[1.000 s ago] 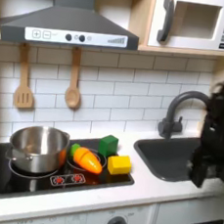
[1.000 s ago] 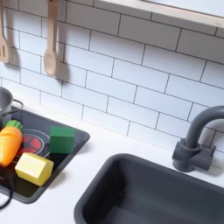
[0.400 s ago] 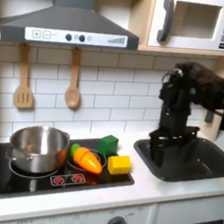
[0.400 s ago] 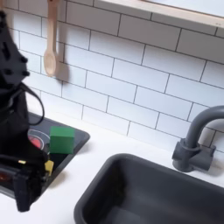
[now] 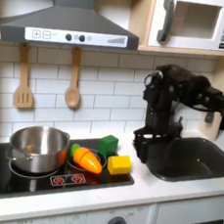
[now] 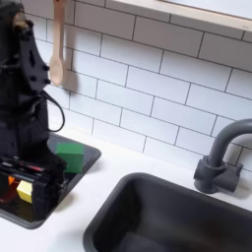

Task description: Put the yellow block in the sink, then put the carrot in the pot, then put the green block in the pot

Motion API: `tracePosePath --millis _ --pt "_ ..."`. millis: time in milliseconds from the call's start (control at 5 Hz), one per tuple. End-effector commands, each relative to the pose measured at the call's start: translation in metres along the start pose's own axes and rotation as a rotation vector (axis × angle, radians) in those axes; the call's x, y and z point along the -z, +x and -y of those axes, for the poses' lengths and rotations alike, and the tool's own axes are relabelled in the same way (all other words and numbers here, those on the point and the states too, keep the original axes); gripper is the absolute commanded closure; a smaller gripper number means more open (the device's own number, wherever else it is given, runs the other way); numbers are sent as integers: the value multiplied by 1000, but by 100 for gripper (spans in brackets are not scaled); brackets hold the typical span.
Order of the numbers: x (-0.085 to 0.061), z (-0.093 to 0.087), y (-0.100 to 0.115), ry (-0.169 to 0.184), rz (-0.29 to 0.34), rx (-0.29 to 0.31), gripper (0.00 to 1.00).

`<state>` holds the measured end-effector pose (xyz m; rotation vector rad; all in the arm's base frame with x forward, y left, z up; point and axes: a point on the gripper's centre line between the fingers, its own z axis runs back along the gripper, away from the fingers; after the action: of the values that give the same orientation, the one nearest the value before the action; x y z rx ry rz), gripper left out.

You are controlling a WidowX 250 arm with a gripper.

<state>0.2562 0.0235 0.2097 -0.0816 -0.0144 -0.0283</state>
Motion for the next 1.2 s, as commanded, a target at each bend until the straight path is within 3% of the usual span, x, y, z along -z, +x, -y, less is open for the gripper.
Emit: tracePosePath --millis 0,600,1000 --pt "17 -26 21 41 -21 -44 0" --pt "37 -38 31 99 -40 -43 0" --pt "50 -36 43 96 -57 -51 0"
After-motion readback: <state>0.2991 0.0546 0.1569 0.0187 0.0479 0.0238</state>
